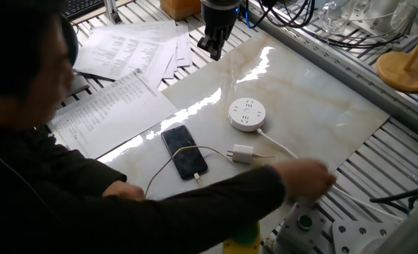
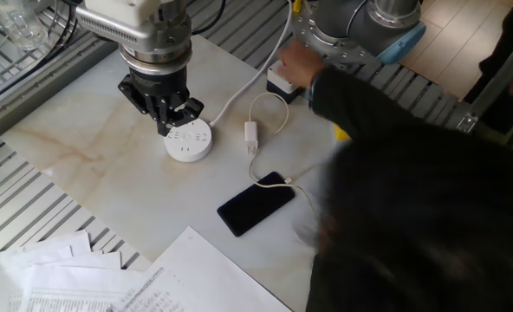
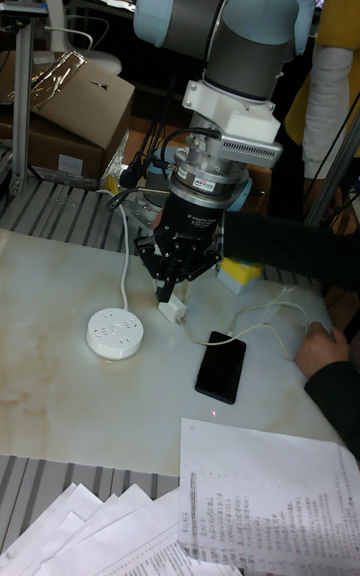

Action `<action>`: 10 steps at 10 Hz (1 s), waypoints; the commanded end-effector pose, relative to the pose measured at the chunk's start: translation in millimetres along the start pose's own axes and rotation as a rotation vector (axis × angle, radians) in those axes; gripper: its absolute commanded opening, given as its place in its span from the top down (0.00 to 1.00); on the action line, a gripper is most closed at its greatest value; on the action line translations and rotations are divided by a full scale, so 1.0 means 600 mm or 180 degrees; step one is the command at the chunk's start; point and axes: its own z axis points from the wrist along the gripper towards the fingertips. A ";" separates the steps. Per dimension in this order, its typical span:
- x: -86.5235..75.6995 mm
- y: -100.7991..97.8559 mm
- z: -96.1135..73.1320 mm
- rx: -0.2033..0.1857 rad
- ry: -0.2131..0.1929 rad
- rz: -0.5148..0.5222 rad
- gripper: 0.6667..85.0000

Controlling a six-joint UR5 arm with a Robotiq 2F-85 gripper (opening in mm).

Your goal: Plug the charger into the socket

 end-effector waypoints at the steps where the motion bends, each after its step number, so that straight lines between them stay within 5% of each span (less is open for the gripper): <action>1: -0.004 0.002 -0.002 -0.0019 -0.0028 -0.0019 1.00; 10: -0.001 -0.002 -0.002 0.0006 -0.0010 -0.0047 1.00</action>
